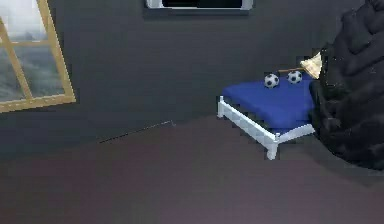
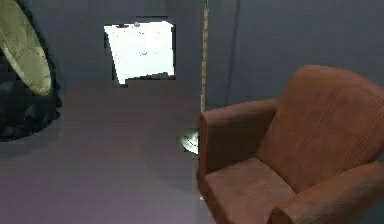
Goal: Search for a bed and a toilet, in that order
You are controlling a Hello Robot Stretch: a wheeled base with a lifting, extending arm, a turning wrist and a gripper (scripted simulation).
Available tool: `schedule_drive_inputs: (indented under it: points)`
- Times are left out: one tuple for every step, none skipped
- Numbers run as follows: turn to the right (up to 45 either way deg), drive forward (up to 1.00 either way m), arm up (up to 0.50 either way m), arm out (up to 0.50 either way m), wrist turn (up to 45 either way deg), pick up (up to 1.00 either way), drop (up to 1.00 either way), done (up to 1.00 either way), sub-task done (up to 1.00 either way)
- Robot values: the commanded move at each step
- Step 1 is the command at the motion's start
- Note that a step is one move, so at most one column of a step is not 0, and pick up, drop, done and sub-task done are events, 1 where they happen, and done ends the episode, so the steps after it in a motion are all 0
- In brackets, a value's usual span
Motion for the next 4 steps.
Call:
schedule_drive_inputs:
  points:
    - [39.0,0.0,0.0,0.0,0.0,0.0,0.0,0.0,0.0]
    - [0.0,1.0,0.0,0.0,0.0,0.0,0.0,0.0,0.0]
    - [9.0,0.0,0.0,0.0,0.0,0.0,0.0,0.0,0.0]
    - [0.0,0.15,0.0,0.0,0.0,0.0,0.0,0.0,0.0]
